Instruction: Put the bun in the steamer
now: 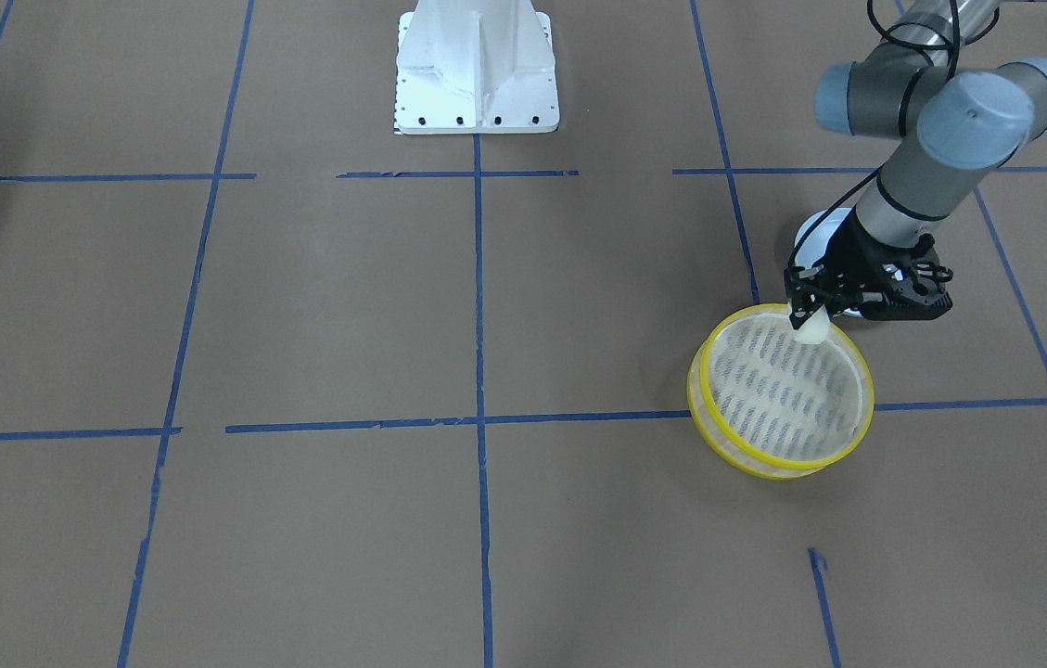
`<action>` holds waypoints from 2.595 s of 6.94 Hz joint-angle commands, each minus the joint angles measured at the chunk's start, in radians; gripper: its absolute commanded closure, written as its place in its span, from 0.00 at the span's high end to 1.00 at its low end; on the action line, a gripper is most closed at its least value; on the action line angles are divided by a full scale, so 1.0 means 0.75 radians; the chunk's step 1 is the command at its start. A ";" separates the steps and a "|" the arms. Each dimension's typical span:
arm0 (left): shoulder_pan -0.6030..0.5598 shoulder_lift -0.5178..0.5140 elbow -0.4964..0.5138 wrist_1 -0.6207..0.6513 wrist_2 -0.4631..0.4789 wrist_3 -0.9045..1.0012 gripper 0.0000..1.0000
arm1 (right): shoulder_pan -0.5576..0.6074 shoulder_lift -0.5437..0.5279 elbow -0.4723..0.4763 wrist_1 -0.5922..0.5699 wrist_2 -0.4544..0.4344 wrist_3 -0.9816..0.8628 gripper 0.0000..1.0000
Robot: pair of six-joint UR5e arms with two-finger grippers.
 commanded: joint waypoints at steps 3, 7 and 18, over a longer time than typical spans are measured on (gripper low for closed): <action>0.003 -0.146 0.213 -0.008 0.002 -0.053 0.34 | 0.000 0.000 0.000 0.000 0.000 0.000 1.00; 0.015 -0.167 0.268 -0.012 0.002 -0.059 0.36 | 0.000 0.000 0.000 0.000 0.000 0.000 1.00; -0.237 -0.053 0.022 0.130 -0.110 0.227 1.00 | 0.000 0.000 0.000 0.000 0.000 0.000 1.00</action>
